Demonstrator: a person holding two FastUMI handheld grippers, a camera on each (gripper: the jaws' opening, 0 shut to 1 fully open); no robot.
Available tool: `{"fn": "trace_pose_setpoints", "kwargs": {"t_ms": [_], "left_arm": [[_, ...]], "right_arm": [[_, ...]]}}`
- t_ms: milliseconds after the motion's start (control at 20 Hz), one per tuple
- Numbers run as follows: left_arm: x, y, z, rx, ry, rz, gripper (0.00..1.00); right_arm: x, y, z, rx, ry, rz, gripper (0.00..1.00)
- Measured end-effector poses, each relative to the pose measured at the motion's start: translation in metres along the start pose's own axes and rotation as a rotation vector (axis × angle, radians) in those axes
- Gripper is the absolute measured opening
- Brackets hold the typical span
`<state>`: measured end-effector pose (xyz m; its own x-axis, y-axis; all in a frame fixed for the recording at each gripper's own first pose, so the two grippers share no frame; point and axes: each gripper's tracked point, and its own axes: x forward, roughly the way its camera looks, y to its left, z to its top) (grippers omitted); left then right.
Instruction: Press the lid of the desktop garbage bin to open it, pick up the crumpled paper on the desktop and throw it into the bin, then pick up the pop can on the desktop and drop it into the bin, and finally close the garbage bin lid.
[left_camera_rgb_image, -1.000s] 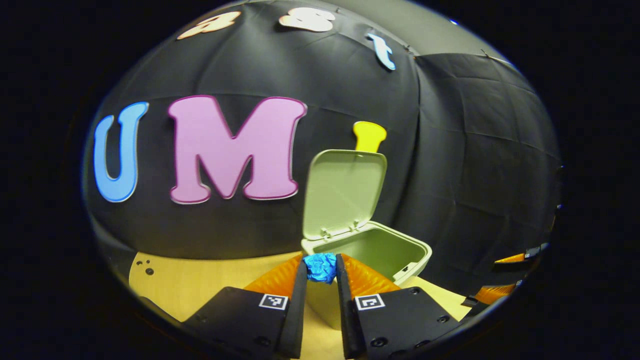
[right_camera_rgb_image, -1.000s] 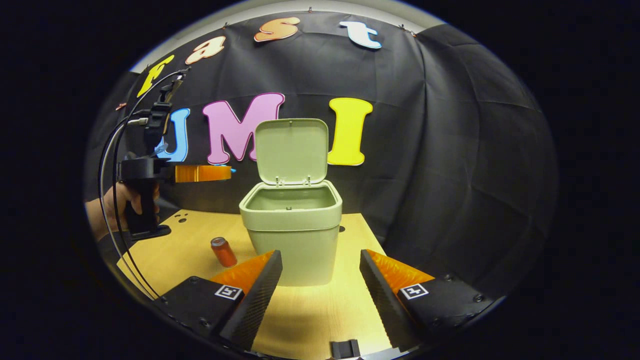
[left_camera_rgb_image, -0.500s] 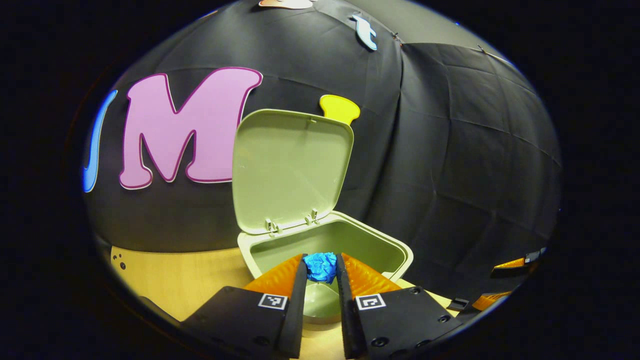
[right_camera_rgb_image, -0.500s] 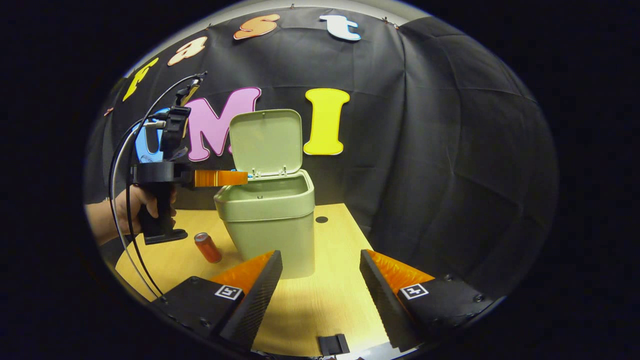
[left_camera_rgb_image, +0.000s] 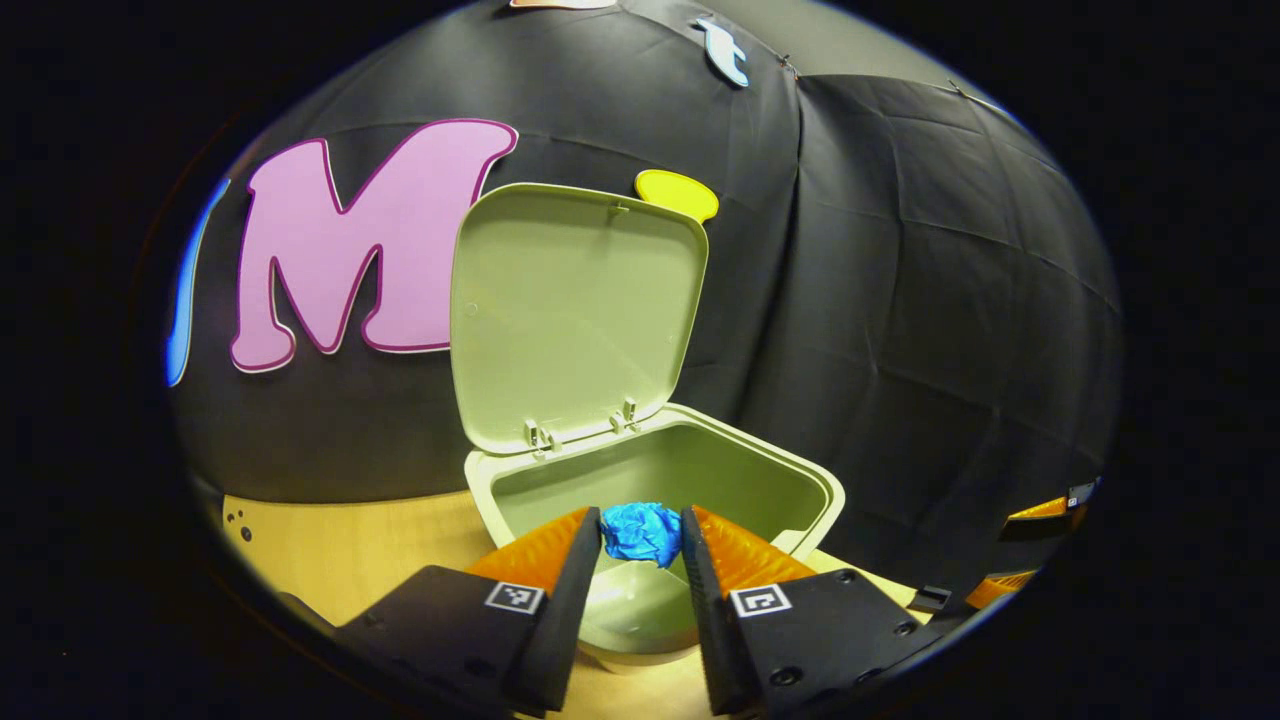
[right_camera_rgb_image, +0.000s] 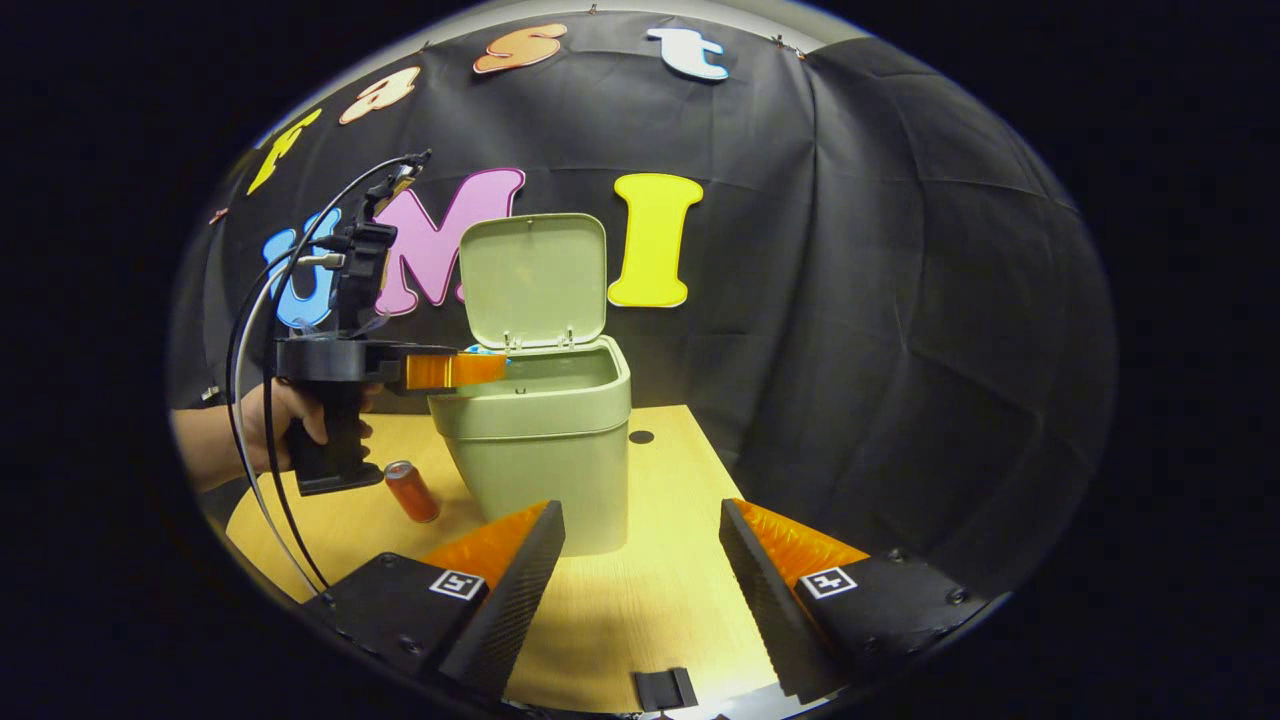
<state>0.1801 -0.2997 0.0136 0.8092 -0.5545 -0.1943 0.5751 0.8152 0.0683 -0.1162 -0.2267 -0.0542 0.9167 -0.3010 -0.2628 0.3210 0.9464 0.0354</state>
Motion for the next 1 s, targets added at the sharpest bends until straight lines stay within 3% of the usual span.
{"fn": "trace_pose_setpoints", "kwargs": {"t_ms": [200,600,1000], "left_arm": [[-0.002,-0.001,0.004,0.018,-0.030,-0.009,0.98],[-0.038,0.038,0.006,-0.053,-0.093,0.053,0.99],[-0.129,0.134,-0.046,-0.074,-0.070,0.268,0.98]], "right_arm": [[0.003,0.009,-0.001,-0.004,0.009,0.005,0.98],[0.008,0.031,0.002,-0.029,0.010,0.043,0.98],[0.026,0.093,-0.004,-0.084,0.025,0.176,0.98]]}}
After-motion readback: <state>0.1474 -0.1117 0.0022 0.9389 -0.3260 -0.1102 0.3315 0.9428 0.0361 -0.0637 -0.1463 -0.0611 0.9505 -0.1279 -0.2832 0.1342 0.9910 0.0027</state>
